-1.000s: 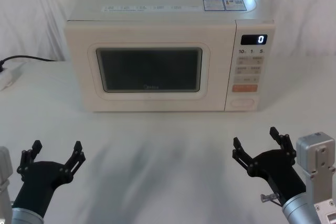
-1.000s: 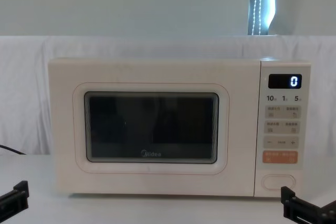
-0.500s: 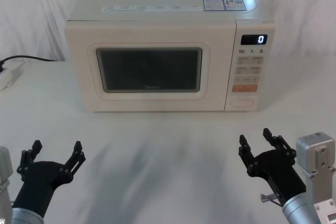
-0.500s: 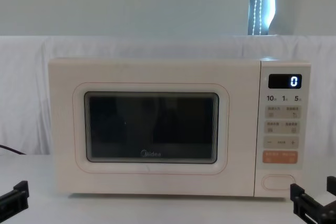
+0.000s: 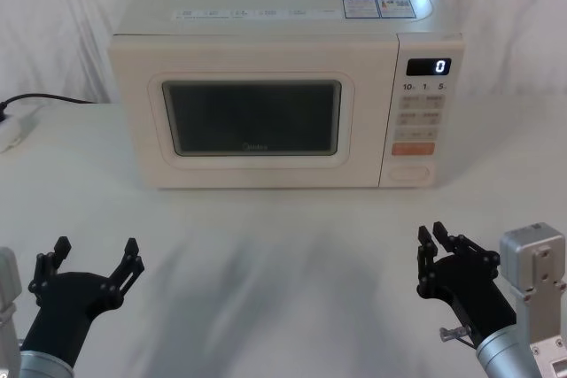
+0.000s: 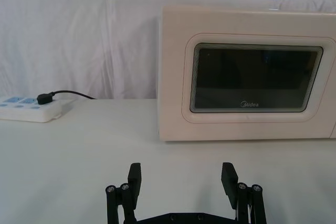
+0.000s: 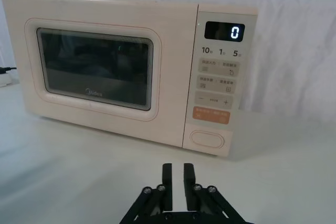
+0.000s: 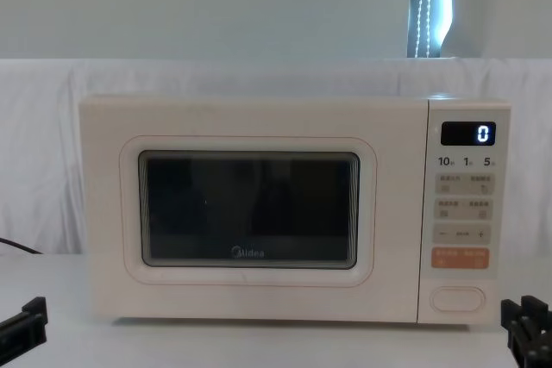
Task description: Press the button to open the microwave door with one hand; close the microwave door with the other hand.
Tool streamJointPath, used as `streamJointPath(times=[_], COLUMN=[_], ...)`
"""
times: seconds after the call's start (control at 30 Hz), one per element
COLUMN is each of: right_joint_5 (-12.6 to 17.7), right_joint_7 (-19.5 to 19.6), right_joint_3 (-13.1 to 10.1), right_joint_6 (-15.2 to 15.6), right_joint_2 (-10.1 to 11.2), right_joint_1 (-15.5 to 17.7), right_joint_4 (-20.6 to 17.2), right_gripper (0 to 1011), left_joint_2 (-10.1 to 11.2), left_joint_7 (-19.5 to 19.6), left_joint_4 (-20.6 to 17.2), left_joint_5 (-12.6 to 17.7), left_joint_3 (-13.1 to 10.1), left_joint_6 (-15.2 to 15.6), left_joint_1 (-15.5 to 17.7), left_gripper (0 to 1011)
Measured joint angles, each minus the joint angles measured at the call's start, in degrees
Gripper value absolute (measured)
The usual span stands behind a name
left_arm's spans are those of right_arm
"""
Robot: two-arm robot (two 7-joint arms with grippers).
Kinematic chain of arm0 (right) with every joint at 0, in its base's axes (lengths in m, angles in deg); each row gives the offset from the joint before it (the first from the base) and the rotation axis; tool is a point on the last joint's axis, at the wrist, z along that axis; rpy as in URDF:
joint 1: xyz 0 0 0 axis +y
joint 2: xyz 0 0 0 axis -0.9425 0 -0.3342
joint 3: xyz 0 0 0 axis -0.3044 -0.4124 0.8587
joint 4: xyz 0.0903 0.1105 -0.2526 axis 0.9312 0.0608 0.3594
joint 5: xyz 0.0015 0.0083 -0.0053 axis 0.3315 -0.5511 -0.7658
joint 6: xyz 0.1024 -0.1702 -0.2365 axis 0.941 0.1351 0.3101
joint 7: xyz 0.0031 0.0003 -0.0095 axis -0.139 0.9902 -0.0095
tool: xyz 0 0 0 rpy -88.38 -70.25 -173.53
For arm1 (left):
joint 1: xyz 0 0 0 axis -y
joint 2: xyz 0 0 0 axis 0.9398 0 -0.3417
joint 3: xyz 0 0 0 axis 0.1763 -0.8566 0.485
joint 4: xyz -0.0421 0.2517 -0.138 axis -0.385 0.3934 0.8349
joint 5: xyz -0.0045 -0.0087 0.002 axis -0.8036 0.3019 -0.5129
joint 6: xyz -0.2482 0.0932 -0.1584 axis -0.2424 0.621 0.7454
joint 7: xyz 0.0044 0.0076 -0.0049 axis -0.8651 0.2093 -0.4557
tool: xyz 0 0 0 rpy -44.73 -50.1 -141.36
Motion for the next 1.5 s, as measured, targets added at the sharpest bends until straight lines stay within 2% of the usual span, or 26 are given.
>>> streamJointPath(times=[0.17,0.27,0.7,1.03,1.27,1.5], right_joint_5=[0.0,0.0,0.0,-1.41,-1.95,-2.48], right_joint_7=[0.0,0.0,0.0,-1.39,-2.62,-3.72], right_joint_3=[0.0,0.0,0.0,-1.35,-2.47,-3.59], right_joint_6=[0.0,0.0,0.0,-0.08,1.64,4.01], right_joint_2=[0.0,0.0,0.0,-1.28,-2.47,-3.81], right_joint_1=[0.0,0.0,0.0,-0.07,-2.13,-5.26], right_joint_4=[0.0,0.0,0.0,-0.04,1.39,4.48], right_gripper=[36,0,0,0,0,0], left_joint_2=[0.0,0.0,0.0,0.0,0.0,0.0], left_joint_7=[0.0,0.0,0.0,0.0,0.0,0.0], left_joint_4=[0.0,0.0,0.0,0.0,0.0,0.0], left_joint_5=[0.0,0.0,0.0,0.0,0.0,0.0], left_joint_3=[0.0,0.0,0.0,0.0,0.0,0.0], left_joint_6=[0.0,0.0,0.0,0.0,0.0,0.0], left_joint_1=[0.0,0.0,0.0,0.0,0.0,0.0], left_gripper=[1001,1001,1001,1001,1001,1001])
